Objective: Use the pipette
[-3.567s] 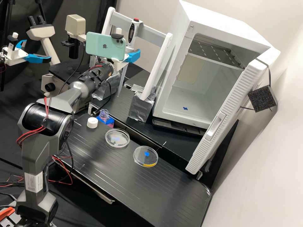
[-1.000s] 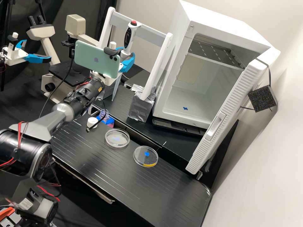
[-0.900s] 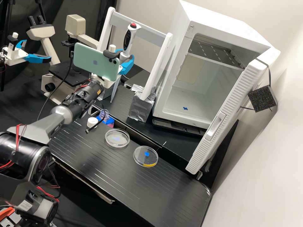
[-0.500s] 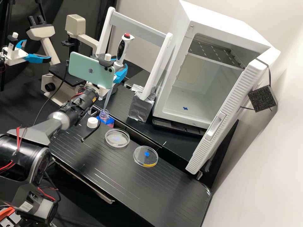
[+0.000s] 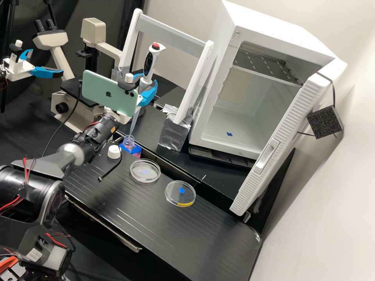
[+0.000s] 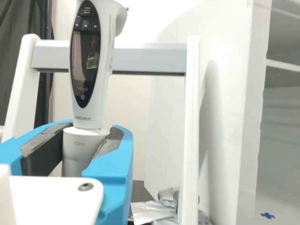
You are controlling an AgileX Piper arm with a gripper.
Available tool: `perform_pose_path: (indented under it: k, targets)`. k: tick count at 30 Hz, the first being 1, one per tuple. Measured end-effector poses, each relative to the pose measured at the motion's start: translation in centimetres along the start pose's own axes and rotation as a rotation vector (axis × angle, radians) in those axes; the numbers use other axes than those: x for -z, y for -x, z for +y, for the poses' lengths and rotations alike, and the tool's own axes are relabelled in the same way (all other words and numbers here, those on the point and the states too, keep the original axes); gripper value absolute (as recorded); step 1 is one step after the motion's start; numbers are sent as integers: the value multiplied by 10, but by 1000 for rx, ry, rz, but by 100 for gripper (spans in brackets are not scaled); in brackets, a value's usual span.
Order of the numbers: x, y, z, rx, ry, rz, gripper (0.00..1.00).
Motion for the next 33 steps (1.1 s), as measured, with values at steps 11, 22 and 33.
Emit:
perform_pose_path:
  k: [11,22,33]
  targets:
    - [-9,16,-15,12,12,4,0]
    - [-16,21,-48,11,81,33,0]
    - [-34,27,-60,58,108,-29,0]
